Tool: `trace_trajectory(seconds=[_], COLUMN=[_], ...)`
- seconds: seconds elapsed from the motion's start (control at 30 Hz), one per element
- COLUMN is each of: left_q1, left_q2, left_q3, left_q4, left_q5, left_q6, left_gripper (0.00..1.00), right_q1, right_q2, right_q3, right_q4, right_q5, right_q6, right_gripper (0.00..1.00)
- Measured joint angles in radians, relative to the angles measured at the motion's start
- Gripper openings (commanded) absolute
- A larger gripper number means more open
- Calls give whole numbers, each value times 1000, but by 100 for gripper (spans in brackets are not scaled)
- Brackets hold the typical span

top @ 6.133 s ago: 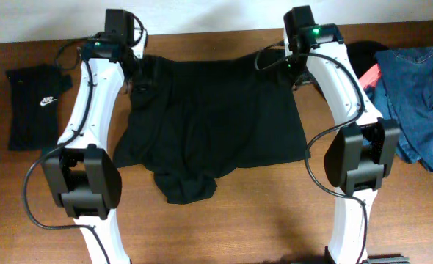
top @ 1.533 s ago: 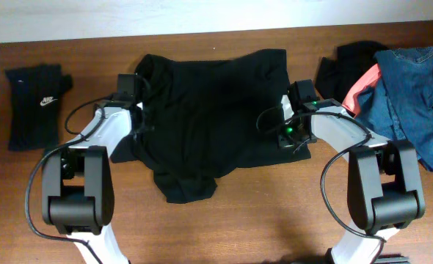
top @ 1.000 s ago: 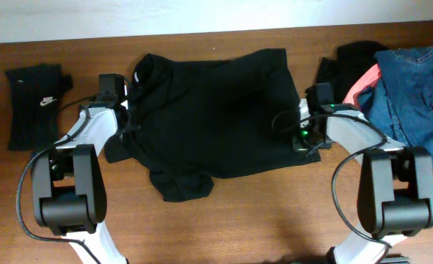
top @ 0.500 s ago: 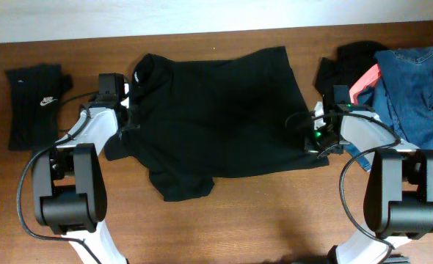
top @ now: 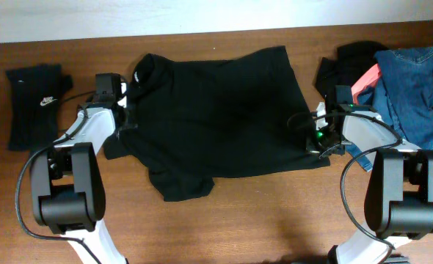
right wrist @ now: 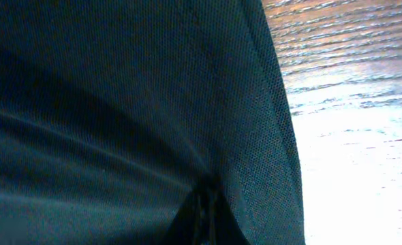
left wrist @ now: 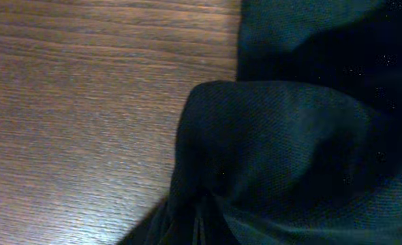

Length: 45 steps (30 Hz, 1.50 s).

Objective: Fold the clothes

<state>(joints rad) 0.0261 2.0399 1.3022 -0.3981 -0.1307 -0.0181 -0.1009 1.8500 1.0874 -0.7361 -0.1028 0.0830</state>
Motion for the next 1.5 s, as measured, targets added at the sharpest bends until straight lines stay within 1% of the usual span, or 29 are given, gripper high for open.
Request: trace_trajectory(seconds=[0.2, 0.27, 0.4, 0.43, 0.5, 0.57, 0.63, 0.67, 0.73, 0.83, 0.87, 0.97, 1.0, 1.07, 1.1, 1.13, 1.17, 1.2, 1.23, 1.33, 1.5], left_q1=[16, 18, 18, 18, 19, 19, 18, 18, 15, 1, -10, -68, -95, -159, -190, -220, -261, -278, -297, -327, -330], left_q2=[13, 14, 16, 15, 15, 8, -13, -35, -76, -127, -135, -137, -137, -137, -137, -136, -136, -136, -136, -135, -134], left_q3=[6, 29, 133, 170, 247, 329, 394, 423, 451, 467, 465, 428, 405, 341, 309, 274, 224, 202, 171, 101, 12], left_q4=[18, -16, -121, -145, -191, -254, -326, -379, -464, -666, -726, -826, -838, -837, -824, -808, -778, -768, -748, -708, -635], left_q5=[33, 60, 98, 103, 109, 119, 136, 154, 182, 224, 235, 256, 261, 269, 274, 278, 282, 285, 288, 293, 309], left_q6=[0, 0, 1, 0, 0, -14, -35, -54, -89, -140, -151, -158, -158, -154, -154, -150, -150, -150, -150, -151, -156], left_gripper=[0, 1, 1, 4, 15, 15, 15, 15, 15, 8, 7, 5, 4, 1, 1, 1, 0, 0, 0, 1, 1], right_q1=[-1, -3, -4, -4, -6, -9, -14, -18, -21, -17, -15, 4, 13, 35, 47, 58, 72, 79, 89, 111, 124], right_q2=[0, 0, 5, 10, 24, 37, 45, 48, 48, 48, 48, 48, 48, 48, 48, 48, 48, 48, 48, 48, 48], right_q3=[0, 0, 14, 24, 47, 74, 100, 121, 154, 194, 201, 205, 205, 206, 206, 206, 207, 207, 207, 207, 210], right_q4=[4, 6, -10, -21, -48, -81, -113, -132, -147, -154, -154, -151, -146, -122, -108, -91, -68, -54, -32, 47, 198], right_q5=[-5, -13, -41, -46, -51, -53, -53, -56, -66, -91, -98, -109, -111, -114, -117, -118, -122, -123, -124, -125, -125], right_q6=[0, 3, 0, 0, 1, 0, 0, -1, -1, -9, -14, -42, -48, -63, -66, -70, -72, -83, -85, -93, -95], right_gripper=[5, 11, 17, 18, 23, 25, 29, 30, 31, 32, 34, 38, 38, 33, 30, 24, 13, 10, 4, 4, 4])
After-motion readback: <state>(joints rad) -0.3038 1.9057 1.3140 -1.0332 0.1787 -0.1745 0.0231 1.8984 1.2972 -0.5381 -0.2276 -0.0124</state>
